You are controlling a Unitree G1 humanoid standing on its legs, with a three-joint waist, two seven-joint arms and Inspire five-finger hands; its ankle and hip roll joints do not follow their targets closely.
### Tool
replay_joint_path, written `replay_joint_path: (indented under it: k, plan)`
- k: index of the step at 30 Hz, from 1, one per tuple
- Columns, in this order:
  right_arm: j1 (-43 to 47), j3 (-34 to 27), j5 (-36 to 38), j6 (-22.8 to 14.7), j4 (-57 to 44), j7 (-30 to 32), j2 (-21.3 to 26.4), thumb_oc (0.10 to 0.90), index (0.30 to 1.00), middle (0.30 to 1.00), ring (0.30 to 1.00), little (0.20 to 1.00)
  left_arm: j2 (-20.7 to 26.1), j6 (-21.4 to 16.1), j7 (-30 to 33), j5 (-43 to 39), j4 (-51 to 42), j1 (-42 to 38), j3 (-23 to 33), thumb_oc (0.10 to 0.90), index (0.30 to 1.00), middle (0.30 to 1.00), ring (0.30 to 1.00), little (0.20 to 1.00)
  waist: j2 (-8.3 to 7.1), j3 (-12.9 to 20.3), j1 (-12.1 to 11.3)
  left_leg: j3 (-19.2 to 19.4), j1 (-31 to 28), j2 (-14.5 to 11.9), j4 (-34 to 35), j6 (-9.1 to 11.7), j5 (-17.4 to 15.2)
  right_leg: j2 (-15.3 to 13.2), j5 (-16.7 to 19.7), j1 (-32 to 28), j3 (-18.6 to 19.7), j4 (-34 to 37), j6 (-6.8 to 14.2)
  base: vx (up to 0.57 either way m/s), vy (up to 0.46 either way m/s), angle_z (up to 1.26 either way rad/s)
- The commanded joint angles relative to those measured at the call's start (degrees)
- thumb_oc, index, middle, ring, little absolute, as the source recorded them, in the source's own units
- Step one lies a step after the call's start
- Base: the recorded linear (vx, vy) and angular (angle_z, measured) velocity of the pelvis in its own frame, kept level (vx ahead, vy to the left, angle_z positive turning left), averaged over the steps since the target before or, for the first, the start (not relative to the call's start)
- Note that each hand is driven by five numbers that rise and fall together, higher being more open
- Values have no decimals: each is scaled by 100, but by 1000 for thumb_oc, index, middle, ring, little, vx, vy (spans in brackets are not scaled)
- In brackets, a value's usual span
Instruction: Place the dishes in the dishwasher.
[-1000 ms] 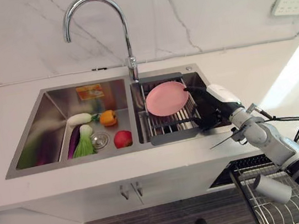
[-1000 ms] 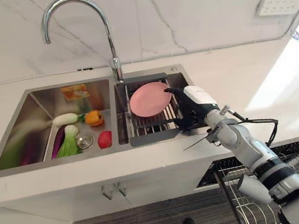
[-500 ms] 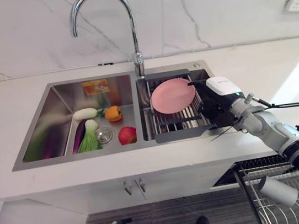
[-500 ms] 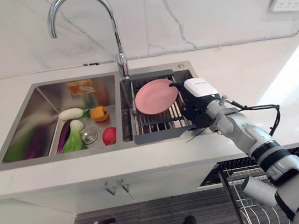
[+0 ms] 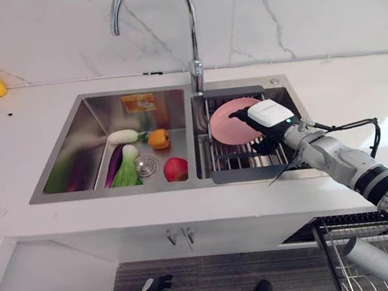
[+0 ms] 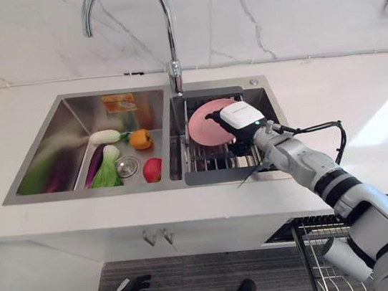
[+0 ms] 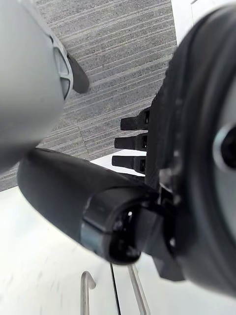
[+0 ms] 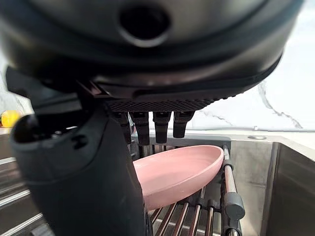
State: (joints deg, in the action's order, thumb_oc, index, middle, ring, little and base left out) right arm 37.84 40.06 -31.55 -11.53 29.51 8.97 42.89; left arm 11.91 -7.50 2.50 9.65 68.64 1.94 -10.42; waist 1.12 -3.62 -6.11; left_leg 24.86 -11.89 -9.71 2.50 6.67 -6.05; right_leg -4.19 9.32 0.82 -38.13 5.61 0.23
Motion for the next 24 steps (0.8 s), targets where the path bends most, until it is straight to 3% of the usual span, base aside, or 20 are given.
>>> replay_joint_path:
  k: [1,7,8,9,10,17,24]
  plan:
    - [831,-100,-92,33,198,416,-304,800,900,900,900,900,417,-48,10,324,53,333,-694,800,900,900,900,900,-404,116,-140,210,212,201,196,-71,708,-389,-709,-659,303,-86,678,0,0,0]
    - [941,57,-242,121,652,397,-529,800,900,900,900,900,487,-78,10,335,40,283,-716,800,900,900,900,900,-380,112,-154,189,234,191,200,-60,712,-390,-713,-656,280,-85,672,2,-1,1]
    - [1036,190,-373,123,706,365,-550,544,516,516,516,516,526,-113,19,404,-28,272,-785,800,900,900,900,900,-372,112,-153,186,230,188,202,-57,711,-394,-712,-659,285,-84,676,11,-3,3]
    - [1045,198,-378,122,717,369,-555,453,380,380,380,380,523,-112,18,406,-33,275,-780,800,900,900,900,900,-368,110,-149,187,230,188,202,-57,710,-393,-712,-659,286,-84,676,0,0,0]
    - [1090,250,-455,118,731,375,-547,400,300,300,300,300,555,-139,25,462,-89,272,-841,800,900,900,900,900,-365,110,-145,188,229,185,202,-55,711,-401,-709,-657,287,-84,679,0,0,0]
    - [1129,255,-868,192,742,641,-552,400,300,300,300,300,629,-241,52,684,-331,248,-1022,800,900,900,900,900,-312,91,-96,191,212,199,206,-62,689,-424,-693,-661,321,-84,692,0,0,0]
    - [1192,343,-1037,69,-59,541,-249,400,300,300,300,300,603,-234,53,641,-429,321,-951,800,900,900,900,900,-302,89,-66,196,175,213,208,-75,667,-441,-667,-662,354,-86,715,0,0,0]
